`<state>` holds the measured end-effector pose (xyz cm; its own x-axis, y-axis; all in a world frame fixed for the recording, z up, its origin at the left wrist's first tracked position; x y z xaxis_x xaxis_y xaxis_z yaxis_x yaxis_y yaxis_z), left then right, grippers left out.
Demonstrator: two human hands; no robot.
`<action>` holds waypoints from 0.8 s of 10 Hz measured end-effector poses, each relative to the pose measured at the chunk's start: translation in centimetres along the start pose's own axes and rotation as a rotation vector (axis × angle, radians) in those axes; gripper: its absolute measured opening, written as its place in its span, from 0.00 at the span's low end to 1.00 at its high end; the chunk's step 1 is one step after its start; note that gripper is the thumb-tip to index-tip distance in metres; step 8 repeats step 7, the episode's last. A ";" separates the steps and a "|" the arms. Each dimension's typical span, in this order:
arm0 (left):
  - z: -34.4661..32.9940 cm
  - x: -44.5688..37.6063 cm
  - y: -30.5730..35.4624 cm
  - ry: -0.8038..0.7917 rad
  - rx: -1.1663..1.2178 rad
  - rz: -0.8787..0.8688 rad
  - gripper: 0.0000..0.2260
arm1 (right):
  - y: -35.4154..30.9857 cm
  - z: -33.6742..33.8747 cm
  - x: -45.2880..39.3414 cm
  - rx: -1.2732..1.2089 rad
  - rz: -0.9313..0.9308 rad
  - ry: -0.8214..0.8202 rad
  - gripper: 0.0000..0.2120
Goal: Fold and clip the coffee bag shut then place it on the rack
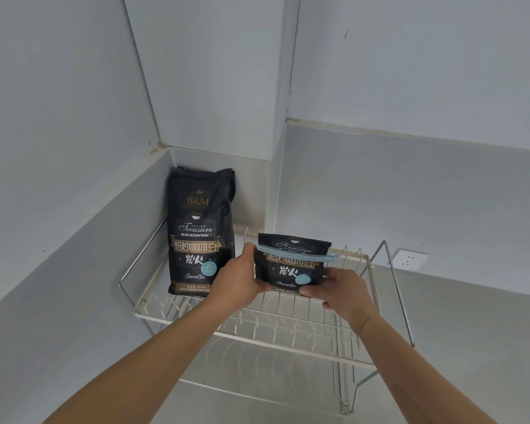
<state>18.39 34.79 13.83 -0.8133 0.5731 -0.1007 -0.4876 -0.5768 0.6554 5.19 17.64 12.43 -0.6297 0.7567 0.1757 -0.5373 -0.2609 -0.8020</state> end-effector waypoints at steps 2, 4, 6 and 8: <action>0.4 -0.1 0.2 -0.021 0.072 0.045 0.28 | -0.6 0.5 0.6 -0.023 0.025 0.031 0.32; 0.9 0.9 0.3 0.032 0.177 0.088 0.33 | -1.7 1.5 1.8 -0.076 0.031 0.064 0.33; 1.4 2.4 0.9 0.135 0.188 0.085 0.36 | -2.4 2.9 2.7 -0.214 0.007 0.116 0.45; 2.4 2.5 1.9 0.202 0.149 0.077 0.35 | -3.3 3.9 3.2 -0.258 0.018 0.133 0.47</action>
Point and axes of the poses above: each hand's wrist, its own x-axis away from the middle knuckle, its own z-axis out of the back of the hand, y = z × x, the point moved 1 cm from there along -x, towards the middle knuckle, and after that the axes turned 10 degrees about y, right-handed, at the moved point
